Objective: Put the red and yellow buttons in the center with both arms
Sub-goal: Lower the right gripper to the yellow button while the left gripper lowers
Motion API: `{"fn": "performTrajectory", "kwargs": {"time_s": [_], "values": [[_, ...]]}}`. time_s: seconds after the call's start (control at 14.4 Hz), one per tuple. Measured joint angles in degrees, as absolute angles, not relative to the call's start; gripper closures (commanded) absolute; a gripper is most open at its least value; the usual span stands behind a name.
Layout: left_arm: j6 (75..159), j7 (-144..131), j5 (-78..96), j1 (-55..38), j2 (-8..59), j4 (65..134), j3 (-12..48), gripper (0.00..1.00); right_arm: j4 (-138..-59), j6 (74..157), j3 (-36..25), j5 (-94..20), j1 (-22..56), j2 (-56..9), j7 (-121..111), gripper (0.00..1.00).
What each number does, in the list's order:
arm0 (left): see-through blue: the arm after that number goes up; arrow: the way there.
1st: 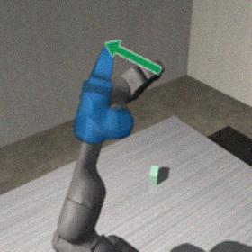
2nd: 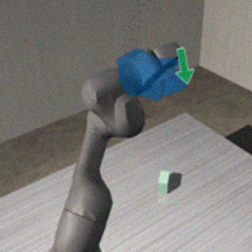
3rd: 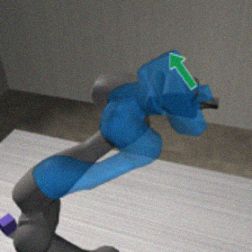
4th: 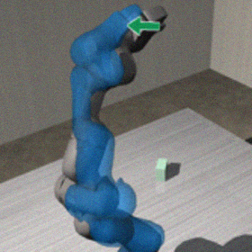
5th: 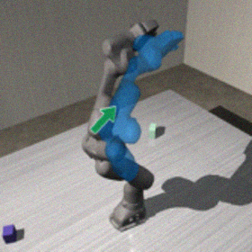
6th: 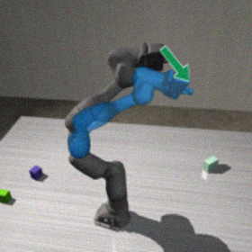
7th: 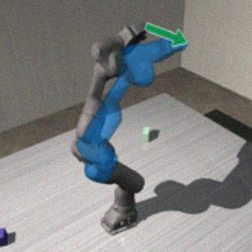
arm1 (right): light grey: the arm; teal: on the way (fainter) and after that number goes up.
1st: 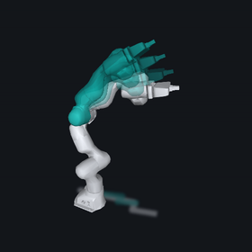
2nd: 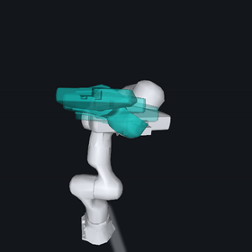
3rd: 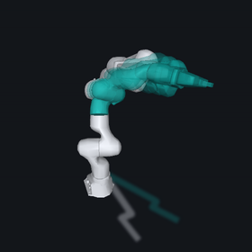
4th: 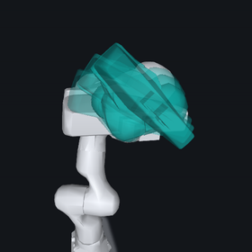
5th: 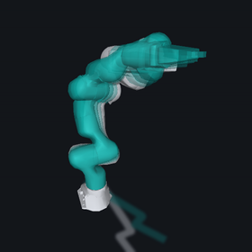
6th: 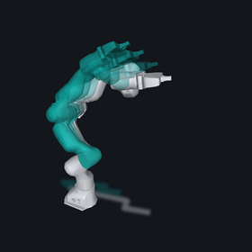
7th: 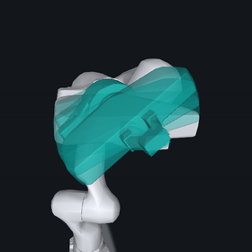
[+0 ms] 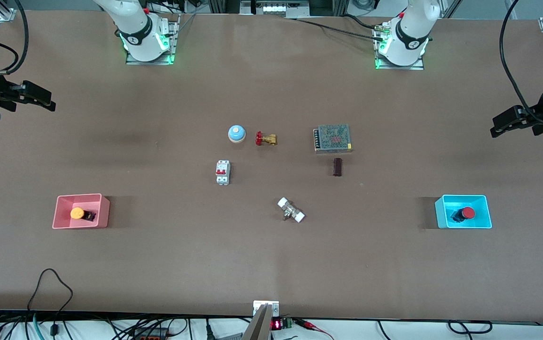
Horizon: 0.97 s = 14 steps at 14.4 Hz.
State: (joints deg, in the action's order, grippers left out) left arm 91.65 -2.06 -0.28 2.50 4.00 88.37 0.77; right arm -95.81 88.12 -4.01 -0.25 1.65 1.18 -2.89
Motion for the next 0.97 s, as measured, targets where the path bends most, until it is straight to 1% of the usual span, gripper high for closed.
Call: {"fn": "performTrajectory", "kwargs": {"time_s": [0.42,0.55,0.69,0.97], "values": [[92.94,-2.06,0.07,2.51,3.9,87.32,0.68,0.0,-96.36,88.08,-4.01,-0.25,1.3,1.79,-2.91,0.0],[94.43,-2.06,0.08,2.78,4.34,87.44,0.6,0.0,-97.31,90.85,-4.0,-0.25,1.05,0.72,-2.91,0.0],[96.71,-2.06,0.08,3.25,5.98,87.89,0.29,0.0,-98.22,96.98,-4.01,-0.25,0.3,-3.05,-2.92,0.0],[101.9,-0.58,0.08,5.65,12.64,88.63,0.02,0.0,-98.35,109.73,-4.01,-0.09,-0.45,-14.45,-2.99,0.0]]}}
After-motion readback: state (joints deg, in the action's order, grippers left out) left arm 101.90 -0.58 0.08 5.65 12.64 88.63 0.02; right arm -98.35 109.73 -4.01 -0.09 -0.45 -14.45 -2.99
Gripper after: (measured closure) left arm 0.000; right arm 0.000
